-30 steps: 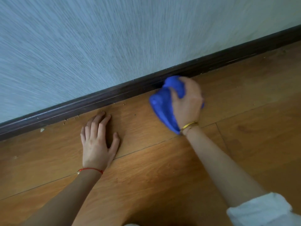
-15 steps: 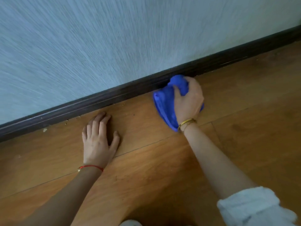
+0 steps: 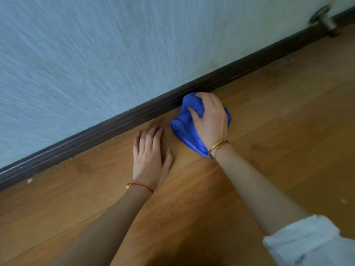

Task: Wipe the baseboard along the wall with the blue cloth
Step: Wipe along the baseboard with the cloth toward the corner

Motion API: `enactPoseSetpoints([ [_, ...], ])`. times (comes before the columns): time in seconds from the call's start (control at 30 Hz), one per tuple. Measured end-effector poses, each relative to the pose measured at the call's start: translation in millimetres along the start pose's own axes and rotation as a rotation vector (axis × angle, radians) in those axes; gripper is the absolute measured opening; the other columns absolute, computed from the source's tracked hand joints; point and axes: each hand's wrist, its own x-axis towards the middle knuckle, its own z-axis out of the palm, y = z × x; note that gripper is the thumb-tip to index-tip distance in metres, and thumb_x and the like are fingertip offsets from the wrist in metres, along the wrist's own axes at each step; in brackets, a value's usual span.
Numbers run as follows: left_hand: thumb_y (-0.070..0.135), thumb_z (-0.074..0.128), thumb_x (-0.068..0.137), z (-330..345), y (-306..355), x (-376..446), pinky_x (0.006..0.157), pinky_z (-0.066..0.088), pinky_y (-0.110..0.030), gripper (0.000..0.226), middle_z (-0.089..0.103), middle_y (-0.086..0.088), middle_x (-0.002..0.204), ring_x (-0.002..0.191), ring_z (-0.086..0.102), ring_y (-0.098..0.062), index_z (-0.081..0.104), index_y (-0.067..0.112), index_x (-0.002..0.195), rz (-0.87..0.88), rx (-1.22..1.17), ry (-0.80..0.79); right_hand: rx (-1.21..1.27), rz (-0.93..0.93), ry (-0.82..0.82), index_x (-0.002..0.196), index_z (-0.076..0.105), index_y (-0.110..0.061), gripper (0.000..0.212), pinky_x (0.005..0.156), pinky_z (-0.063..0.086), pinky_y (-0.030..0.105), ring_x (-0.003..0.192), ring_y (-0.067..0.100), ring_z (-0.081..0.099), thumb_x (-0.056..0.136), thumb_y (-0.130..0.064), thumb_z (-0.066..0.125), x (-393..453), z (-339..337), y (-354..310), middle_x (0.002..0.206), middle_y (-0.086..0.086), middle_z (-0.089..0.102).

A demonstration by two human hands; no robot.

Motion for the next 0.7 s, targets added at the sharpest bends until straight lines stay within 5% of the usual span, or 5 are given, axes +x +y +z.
enactPoseSetpoints([
  [0.13,0.041,0.049,0.097,1.0,-1.7,0.7,0.125,0.015,-0.045,0.062,0.042,-0.010,0.155,0.144,0.033,-0.025,0.044,0.009,0.150,0.001,0.020,-0.030,0.032,0.244,0.202,0.111,0.063,-0.007,0.029,0.089,0.047,0.026,0.100,0.022,0.060,0.084,-0.013,0.071,25.6,-16.0,30.1,0.105,0.007,0.064],
  [0.23,0.041,0.048,0.097,1.7,-3.1,0.1,0.126,0.014,-0.045,0.062,0.042,-0.010,0.156,0.146,0.033,-0.026,0.044,0.009,0.150,0.011,0.006,-0.031,0.083,0.357,0.300,0.111,0.062,-0.005,0.030,0.090,0.048,0.030,0.101,0.023,0.060,0.083,-0.010,0.070,37.5,-8.2,30.0,0.106,0.007,0.065],
  [0.47,0.038,0.053,0.096,2.2,-2.4,-0.2,0.127,0.014,-0.044,0.062,0.043,-0.011,0.156,0.146,0.036,-0.026,0.045,0.007,0.150,0.001,0.011,-0.022,0.073,0.124,0.047,0.098,0.065,-0.005,0.021,0.080,0.049,0.036,0.088,0.026,0.060,0.079,-0.005,0.072,7.2,6.3,11.4,0.090,0.009,0.064],
  [0.7,0.038,0.052,0.097,2.1,-2.2,0.2,0.126,0.020,-0.050,0.062,0.043,-0.012,0.156,0.146,0.039,-0.028,0.045,0.008,0.150,-0.015,0.027,-0.039,0.080,0.407,0.296,0.105,0.064,-0.006,0.026,0.088,0.051,0.034,0.096,0.022,0.062,0.080,-0.007,0.068,44.2,-3.7,45.7,0.100,0.006,0.066],
])
